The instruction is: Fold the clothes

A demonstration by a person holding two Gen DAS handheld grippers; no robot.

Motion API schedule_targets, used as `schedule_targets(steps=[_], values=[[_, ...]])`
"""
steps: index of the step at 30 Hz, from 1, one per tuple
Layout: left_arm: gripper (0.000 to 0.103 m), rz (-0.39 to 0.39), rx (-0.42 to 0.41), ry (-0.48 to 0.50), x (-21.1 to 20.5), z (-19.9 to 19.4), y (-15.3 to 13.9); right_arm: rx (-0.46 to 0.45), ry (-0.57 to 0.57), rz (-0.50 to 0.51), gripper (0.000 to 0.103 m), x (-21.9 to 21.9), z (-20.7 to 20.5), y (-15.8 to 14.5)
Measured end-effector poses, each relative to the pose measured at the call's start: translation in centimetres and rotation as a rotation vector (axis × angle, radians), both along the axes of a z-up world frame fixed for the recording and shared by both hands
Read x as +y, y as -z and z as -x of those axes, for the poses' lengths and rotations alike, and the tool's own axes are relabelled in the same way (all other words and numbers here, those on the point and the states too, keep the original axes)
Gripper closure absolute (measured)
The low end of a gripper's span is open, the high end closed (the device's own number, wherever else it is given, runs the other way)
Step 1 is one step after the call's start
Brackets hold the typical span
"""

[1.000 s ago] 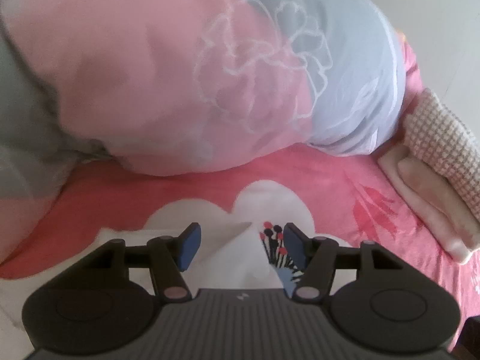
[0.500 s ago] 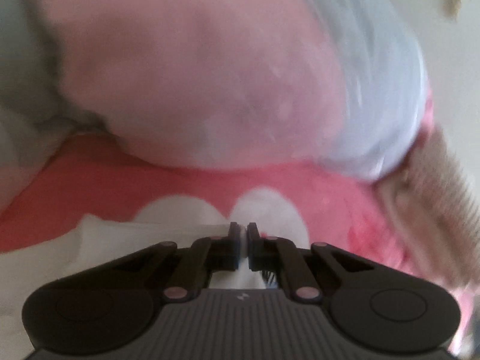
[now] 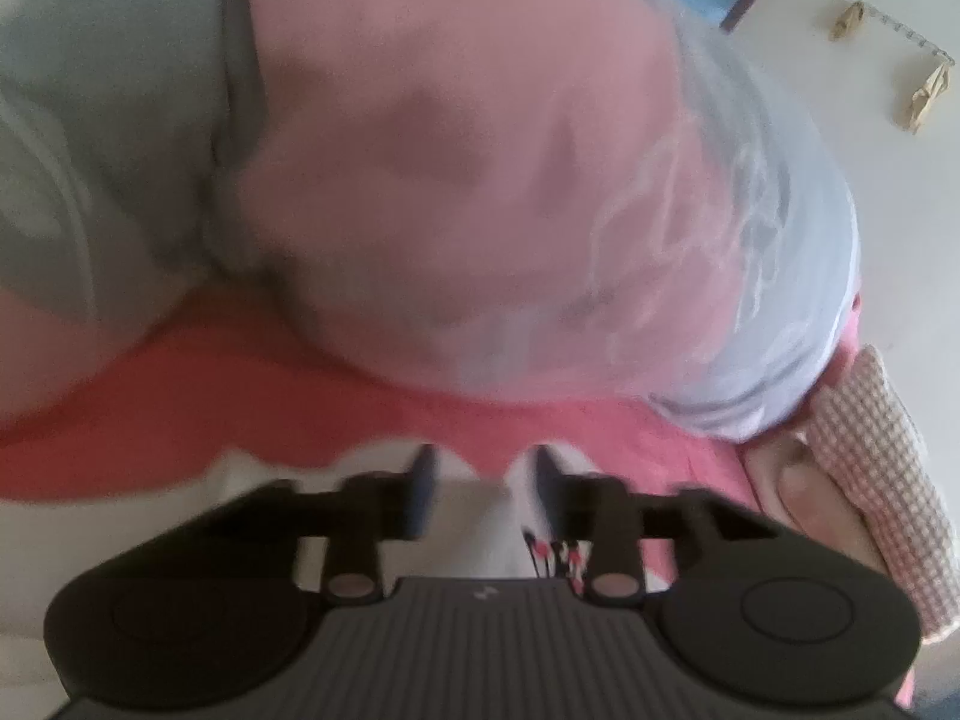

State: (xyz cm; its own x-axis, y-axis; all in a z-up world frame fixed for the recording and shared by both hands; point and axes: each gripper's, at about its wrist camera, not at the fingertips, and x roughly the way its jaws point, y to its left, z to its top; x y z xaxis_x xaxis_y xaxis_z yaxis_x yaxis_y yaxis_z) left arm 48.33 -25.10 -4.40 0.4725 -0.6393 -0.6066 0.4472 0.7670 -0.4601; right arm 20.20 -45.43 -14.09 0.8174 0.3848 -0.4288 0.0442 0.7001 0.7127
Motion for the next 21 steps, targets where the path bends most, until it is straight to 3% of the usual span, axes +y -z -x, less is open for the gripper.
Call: schedule_targets(steps=[1,10,15,21], values=[[0.042,-0.007,-0.013,-0.008,0.6,0.5,-0.4,0.0,0.0,0.0,0.089,0.0,0.0,0.0],[0.042,-0.073,-0.127,-0.079,6.3,5.1,-4.4,0.002,0.007,-0.019,0.091,-0.2,0.2,0.1],[0.042,-0.225,-0.214,-0.043,11.9,13.6,-5.7,0.006,0.01,-0.006,0.091,-0.1,0.2,-0.2],[0.042,-0.27,-0.304,-0.113,21.1,21.7,-5.0,0.002,0.036,0.048,0.091,0.3,0.7,-0.9]])
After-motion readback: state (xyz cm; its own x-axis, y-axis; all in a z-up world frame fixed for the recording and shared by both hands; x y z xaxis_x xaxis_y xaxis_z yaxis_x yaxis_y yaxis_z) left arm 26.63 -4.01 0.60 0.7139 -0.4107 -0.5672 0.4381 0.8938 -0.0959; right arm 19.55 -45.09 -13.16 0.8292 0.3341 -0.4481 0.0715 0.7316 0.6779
